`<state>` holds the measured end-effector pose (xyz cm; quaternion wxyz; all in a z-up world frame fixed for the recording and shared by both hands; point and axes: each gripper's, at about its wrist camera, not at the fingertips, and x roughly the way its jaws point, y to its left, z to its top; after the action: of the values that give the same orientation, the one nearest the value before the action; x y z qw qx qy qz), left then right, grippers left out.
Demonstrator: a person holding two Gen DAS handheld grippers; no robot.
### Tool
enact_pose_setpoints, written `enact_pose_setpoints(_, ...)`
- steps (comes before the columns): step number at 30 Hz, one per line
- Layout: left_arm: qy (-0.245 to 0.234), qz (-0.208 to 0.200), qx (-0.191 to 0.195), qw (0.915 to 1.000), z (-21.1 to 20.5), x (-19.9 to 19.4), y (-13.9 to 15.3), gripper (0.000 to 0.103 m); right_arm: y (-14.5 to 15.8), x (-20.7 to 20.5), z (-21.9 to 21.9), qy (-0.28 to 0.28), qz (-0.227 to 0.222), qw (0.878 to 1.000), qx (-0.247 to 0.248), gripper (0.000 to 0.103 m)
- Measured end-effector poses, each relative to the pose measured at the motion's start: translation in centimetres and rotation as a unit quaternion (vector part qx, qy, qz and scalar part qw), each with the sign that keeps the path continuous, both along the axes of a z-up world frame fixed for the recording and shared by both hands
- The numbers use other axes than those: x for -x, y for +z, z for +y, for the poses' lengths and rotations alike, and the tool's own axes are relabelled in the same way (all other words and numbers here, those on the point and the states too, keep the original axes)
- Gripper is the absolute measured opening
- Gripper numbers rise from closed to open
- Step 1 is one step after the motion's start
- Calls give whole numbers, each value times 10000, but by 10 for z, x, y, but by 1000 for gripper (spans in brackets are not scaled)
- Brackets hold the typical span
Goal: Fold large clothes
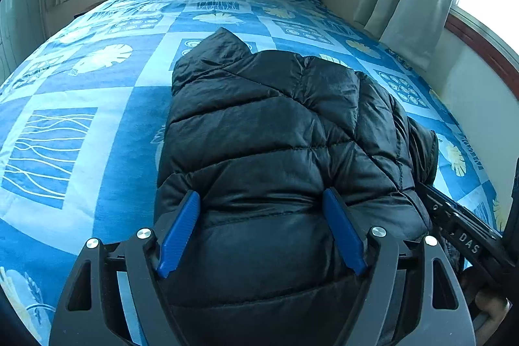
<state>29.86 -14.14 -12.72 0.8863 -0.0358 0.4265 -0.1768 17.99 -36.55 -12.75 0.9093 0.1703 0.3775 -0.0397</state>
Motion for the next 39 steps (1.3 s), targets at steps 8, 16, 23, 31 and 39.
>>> enact_pose_setpoints(8, 209, 331, 499, 9980, 32, 11, 12, 81, 31, 36, -5, -230, -286, 9993, -74, 71)
enact_pose_setpoints(16, 696, 886, 1463, 9828, 81, 31, -10, 81, 5, 63, -30, -494, -59, 9938, -995, 76)
enact_pose_setpoints(23, 785, 1608, 2759, 9444, 97, 31, -47, 86, -31, 59, -45, -573, 175, 9813, -1828, 87)
enact_pose_setpoints(31, 566, 1917, 3300, 9226, 93, 23, -72, 91, -59, 53, -49, -276, 211, 9668, -2533, 93)
enact_pose_setpoints(39, 42, 1895, 3400, 9211, 85, 24, -68, 89, -63, 46, -40, 232, 74, 9500, -3113, 52)
